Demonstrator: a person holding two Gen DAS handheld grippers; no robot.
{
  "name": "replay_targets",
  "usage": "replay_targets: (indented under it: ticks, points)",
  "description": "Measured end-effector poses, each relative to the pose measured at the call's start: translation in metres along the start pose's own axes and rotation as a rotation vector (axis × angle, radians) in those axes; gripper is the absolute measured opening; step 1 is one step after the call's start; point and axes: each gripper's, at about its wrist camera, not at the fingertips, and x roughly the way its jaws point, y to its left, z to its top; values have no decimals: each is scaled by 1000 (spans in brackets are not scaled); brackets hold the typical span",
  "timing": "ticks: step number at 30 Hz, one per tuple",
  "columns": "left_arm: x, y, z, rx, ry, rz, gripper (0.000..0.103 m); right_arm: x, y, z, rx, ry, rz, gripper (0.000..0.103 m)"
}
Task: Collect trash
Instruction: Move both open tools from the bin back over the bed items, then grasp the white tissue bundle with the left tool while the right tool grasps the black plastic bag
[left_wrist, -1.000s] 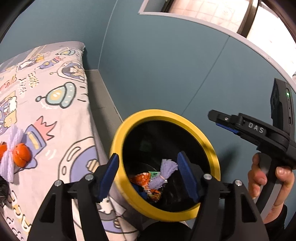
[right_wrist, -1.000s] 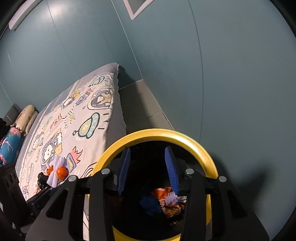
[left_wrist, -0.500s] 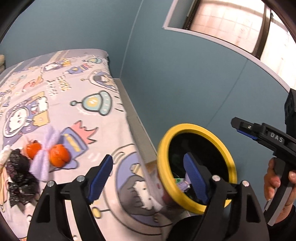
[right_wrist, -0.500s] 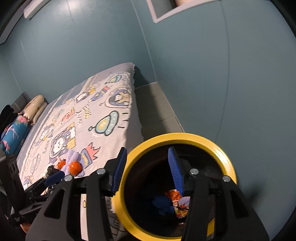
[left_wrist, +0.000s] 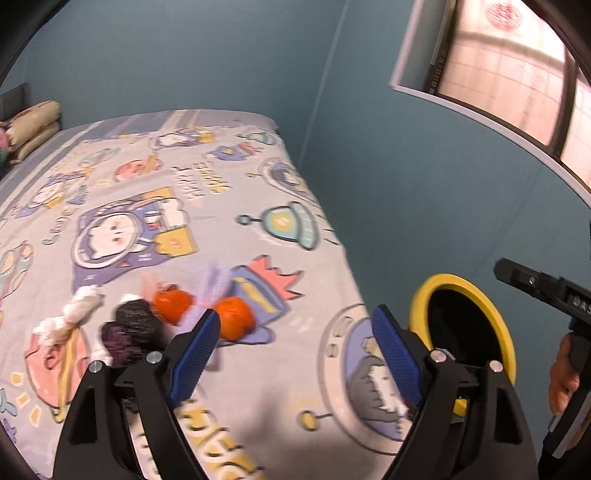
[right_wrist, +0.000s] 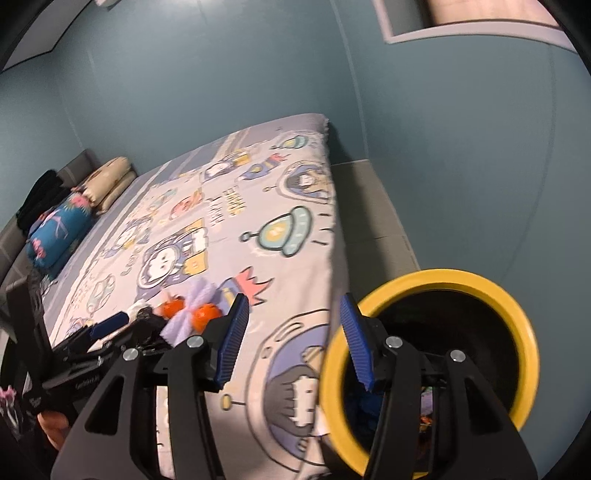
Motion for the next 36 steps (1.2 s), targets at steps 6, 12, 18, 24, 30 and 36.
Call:
replay_targets:
  ticks: [6, 12, 18, 24, 30, 36]
  points:
    - [-16, 62, 2, -65, -22, 96, 81, 16, 43, -3, -55, 28, 58, 49]
    - [-28, 117, -2, -116, -29, 182, 81, 35, 89, -7, -115, 63, 104, 49]
    - [-30, 168, -11, -177, -15, 249, 81, 53, 125, -14, -159, 98, 141, 49]
    - [-25, 212, -22, -233, 9, 295, 81, 74, 163, -23, -203, 138, 187, 49]
    - [-13, 245, -34, -274, 43, 324, 81, 98, 195, -33, -225, 188, 237, 49]
    - [-1, 268, -42, -302, 66, 339, 81, 130, 224, -45, -235, 252, 269, 49]
